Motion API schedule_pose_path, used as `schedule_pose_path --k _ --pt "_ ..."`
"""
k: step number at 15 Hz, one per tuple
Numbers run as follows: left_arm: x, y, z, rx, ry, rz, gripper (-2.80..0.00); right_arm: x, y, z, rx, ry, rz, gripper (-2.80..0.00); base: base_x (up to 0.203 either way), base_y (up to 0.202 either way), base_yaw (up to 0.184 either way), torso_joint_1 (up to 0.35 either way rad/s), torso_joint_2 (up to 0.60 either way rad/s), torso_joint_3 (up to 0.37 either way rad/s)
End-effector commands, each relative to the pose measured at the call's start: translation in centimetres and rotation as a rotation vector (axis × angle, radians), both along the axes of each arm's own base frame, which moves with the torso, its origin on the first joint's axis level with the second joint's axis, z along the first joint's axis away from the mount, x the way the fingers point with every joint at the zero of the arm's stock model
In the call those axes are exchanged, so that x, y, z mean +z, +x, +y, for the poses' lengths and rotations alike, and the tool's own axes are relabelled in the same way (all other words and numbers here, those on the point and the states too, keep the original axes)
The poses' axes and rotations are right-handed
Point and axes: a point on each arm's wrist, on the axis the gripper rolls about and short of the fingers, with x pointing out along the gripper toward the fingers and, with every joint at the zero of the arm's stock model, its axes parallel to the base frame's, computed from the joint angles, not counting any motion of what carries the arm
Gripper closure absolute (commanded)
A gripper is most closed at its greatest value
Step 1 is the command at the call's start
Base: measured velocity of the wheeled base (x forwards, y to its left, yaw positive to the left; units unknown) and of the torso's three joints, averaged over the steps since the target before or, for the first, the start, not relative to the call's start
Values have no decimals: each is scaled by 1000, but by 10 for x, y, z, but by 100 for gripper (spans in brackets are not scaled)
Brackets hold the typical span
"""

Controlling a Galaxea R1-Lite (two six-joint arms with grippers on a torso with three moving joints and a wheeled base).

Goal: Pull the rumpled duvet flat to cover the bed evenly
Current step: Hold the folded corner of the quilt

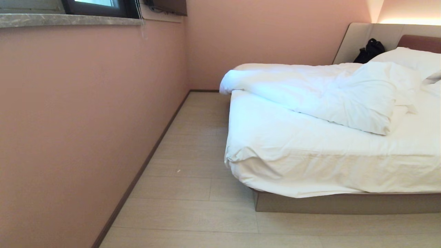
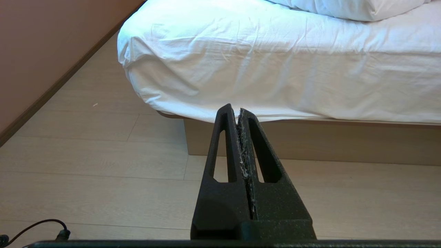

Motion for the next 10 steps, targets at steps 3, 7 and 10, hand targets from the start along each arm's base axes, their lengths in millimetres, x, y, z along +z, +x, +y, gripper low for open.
schedule_pose_path --k 3,7,10 --pt "-2 0 0 0 11 9 0 0 0 0 1 0 0 0 0 0 0 0 0 0" --pt "-2 0 0 0 11 7 0 0 0 0 1 0 1 0 0 0 0 0 0 0" --pt "-2 0 0 0 6 7 0 0 0 0 0 0 0 0 0 0 0 0 0 0"
